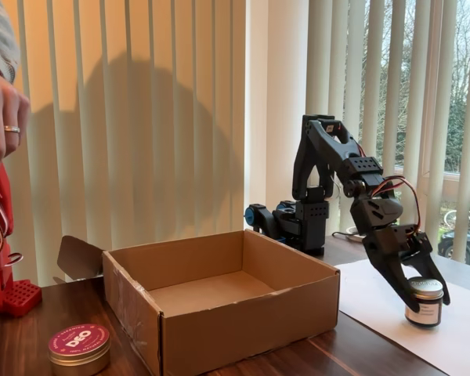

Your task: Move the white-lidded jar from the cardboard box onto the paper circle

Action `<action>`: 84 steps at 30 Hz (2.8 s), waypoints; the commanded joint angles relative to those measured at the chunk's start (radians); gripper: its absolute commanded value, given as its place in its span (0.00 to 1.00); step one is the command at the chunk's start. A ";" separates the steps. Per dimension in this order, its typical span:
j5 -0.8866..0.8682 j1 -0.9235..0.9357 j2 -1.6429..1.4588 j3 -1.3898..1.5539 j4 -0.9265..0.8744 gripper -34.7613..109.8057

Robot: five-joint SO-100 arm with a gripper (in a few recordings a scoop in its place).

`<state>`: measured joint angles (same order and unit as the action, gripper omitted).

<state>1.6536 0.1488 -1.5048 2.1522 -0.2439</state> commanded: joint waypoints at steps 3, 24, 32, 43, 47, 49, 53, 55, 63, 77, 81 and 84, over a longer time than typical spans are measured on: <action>0.014 0.012 -0.034 -0.034 -0.012 0.24; 0.014 0.028 0.002 -0.072 -0.011 0.24; 0.009 0.029 0.000 -0.077 -0.009 0.24; 0.009 0.040 -0.009 -0.072 0.017 0.47; 0.009 0.040 -0.015 -0.066 0.031 0.50; 0.012 0.040 -0.031 -0.057 0.057 0.51; -0.041 0.031 -0.158 0.005 0.166 0.55; -0.091 0.031 -0.264 0.049 0.218 0.55; -0.545 0.003 -0.638 0.193 0.267 0.52; -1.207 -0.141 -1.454 0.769 -0.255 0.35; -1.270 -0.166 -1.571 0.827 -0.396 0.28; -1.292 -0.170 -1.644 0.850 -0.531 0.25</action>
<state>0.3835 -0.0015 -3.0327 3.0020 -0.6335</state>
